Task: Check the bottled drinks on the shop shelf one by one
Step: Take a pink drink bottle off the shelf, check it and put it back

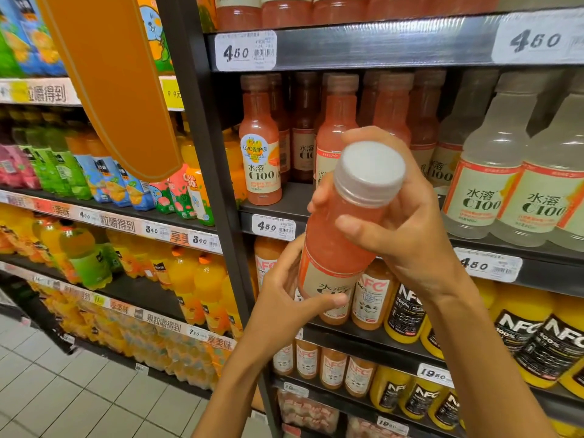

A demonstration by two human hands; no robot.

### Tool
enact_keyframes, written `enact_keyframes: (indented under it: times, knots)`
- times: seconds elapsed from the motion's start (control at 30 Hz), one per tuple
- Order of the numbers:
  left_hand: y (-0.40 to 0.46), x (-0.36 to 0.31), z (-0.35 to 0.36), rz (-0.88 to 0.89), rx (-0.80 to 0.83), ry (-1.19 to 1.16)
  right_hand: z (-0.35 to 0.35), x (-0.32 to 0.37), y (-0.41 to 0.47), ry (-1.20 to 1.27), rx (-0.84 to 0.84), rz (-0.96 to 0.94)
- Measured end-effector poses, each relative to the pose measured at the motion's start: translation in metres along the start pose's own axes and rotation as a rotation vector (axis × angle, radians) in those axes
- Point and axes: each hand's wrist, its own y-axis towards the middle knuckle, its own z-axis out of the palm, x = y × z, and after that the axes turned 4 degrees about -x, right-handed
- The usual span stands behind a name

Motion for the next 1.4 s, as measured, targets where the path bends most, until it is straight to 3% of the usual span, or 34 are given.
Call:
enact_keyframes:
  times: [0.23,0.43,0.63,0.73,0.8,0.93,1.03,1.4]
  knots:
    - [-0.006,-0.002,0.0,-0.016,0.007,-0.141,-0.004,0.002,0.004,0.056,-0.018,0.033]
    - [-0.019,0.001,0.01,-0.162,0.055,-0.25,-0.01,-0.025,0.01,0.229,-0.163,0.361]
    - [-0.015,-0.005,0.014,-0.104,-0.095,-0.115,-0.01,-0.034,0.01,0.086,-0.366,0.388]
    - [-0.013,-0.008,0.019,-0.06,-0.126,-0.032,-0.005,-0.032,0.012,0.01,-0.358,0.389]
    - [-0.014,-0.009,0.021,-0.08,-0.153,-0.098,-0.006,-0.03,0.014,0.056,-0.316,0.4]
    - [-0.018,-0.011,0.017,-0.218,-0.002,-0.379,-0.012,-0.031,0.017,0.237,-0.316,0.462]
    - [-0.017,-0.005,0.016,-0.235,0.043,-0.399,-0.008,-0.036,0.018,0.247,-0.271,0.472]
    - [-0.002,0.005,0.013,-0.05,-0.183,-0.082,0.002,-0.034,0.024,-0.101,-0.363,0.356]
